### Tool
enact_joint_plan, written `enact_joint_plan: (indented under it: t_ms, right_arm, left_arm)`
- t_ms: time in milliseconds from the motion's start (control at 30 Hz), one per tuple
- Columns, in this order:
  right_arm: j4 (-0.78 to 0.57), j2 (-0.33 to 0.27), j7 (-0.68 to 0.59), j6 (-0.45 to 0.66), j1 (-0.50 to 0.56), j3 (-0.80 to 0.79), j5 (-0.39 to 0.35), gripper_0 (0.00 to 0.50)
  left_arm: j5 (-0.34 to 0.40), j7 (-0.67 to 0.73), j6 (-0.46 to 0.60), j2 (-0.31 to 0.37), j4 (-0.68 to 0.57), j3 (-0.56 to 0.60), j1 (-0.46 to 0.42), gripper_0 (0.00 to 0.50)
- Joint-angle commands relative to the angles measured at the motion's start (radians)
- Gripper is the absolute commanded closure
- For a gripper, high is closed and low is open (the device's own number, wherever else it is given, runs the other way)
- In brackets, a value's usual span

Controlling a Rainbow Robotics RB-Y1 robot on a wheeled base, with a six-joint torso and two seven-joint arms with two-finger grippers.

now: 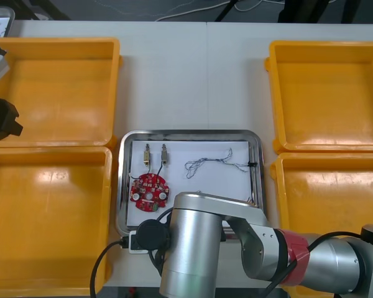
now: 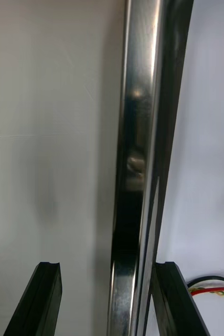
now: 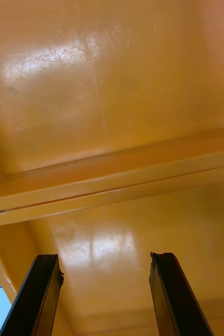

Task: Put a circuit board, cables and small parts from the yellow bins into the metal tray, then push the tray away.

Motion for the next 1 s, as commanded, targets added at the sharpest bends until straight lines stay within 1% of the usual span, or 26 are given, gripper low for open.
enact_joint_plan:
  t_ms: [33, 333, 367, 400, 433, 467, 567, 733, 1000]
  right_arm:
    - [0.003, 0.037, 0.028, -0.013, -0.014, 0.022, 0.021, 0.0]
    - [0.009, 0.034, 0.028, -0.011, -0.014, 0.021, 0.029, 0.0]
    - [0.009, 0.034, 0.029, -0.013, -0.014, 0.021, 0.029, 0.019]
    - [0.009, 0.034, 0.029, -0.011, -0.014, 0.021, 0.029, 0.073]
    - [0.009, 0.034, 0.028, -0.011, -0.014, 0.021, 0.032, 0.222]
    - [0.009, 0.032, 0.024, -0.011, -0.014, 0.021, 0.03, 0.395]
    - [0.009, 0.031, 0.021, -0.011, -0.015, 0.021, 0.032, 0.5]
    - [0.009, 0.026, 0.011, -0.008, -0.04, 0.019, 0.033, 0.5]
    - [0.009, -0.004, -0.02, -0.005, -0.112, 0.013, 0.029, 0.5]
  left_arm:
    - [0.003, -0.058, 0.007, 0.018, -0.032, 0.033, 0.015, 0.0]
    - [0.003, -0.058, 0.007, 0.018, -0.032, 0.033, 0.015, 0.0]
    - [0.003, -0.058, 0.007, 0.018, -0.032, 0.033, 0.015, 0.0]
    - [0.003, -0.058, 0.007, 0.018, -0.032, 0.033, 0.015, 0.0]
    - [0.003, -0.058, 0.007, 0.018, -0.032, 0.033, 0.015, 0.0]
    - [0.003, -0.058, 0.007, 0.018, -0.032, 0.033, 0.015, 0.0]
    - [0.003, -0.058, 0.007, 0.018, -0.032, 0.033, 0.015, 0.0]
    - [0.003, -0.058, 0.007, 0.018, -0.032, 0.033, 0.015, 0.0]
    - [0.003, -0.058, 0.007, 0.018, -0.032, 0.033, 0.015, 0.0]
